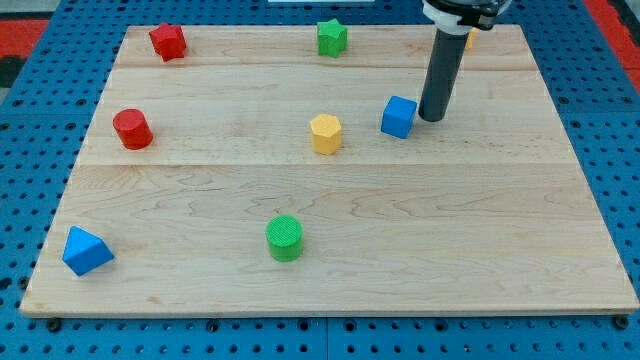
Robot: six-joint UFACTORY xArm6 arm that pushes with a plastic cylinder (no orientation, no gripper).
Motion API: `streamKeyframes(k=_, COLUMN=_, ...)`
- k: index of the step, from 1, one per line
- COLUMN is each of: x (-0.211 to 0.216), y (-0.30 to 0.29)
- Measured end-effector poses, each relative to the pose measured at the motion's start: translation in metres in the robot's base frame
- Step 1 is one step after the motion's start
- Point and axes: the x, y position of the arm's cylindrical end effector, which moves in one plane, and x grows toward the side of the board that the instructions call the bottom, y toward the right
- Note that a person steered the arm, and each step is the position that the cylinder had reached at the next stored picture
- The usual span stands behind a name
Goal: Move the green star towards the yellow hexagon
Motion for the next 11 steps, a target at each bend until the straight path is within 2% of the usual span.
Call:
streamKeyframes(k=1, x=-0.003, y=-0.033)
streamKeyframes(k=2, x=-0.039, y=-0.035)
streamKeyframes(k=3, x=-0.119, y=-0.035)
streamKeyframes(k=4, x=-0.165, y=-0.074)
streamKeyframes(k=5, x=-0.166, y=-0.163)
streamKeyframes(k=6, x=-0.151, y=-0.191)
streamKeyframes(k=7, x=-0.108, y=-0.154)
streamKeyframes(k=8, x=-0.089, y=-0.126)
streamKeyframes(k=9, x=-0.125, y=-0.113)
streamKeyframes(k=10, x=-0.08, y=-0.073)
streamKeyframes(k=11, x=-0.035, y=-0.092)
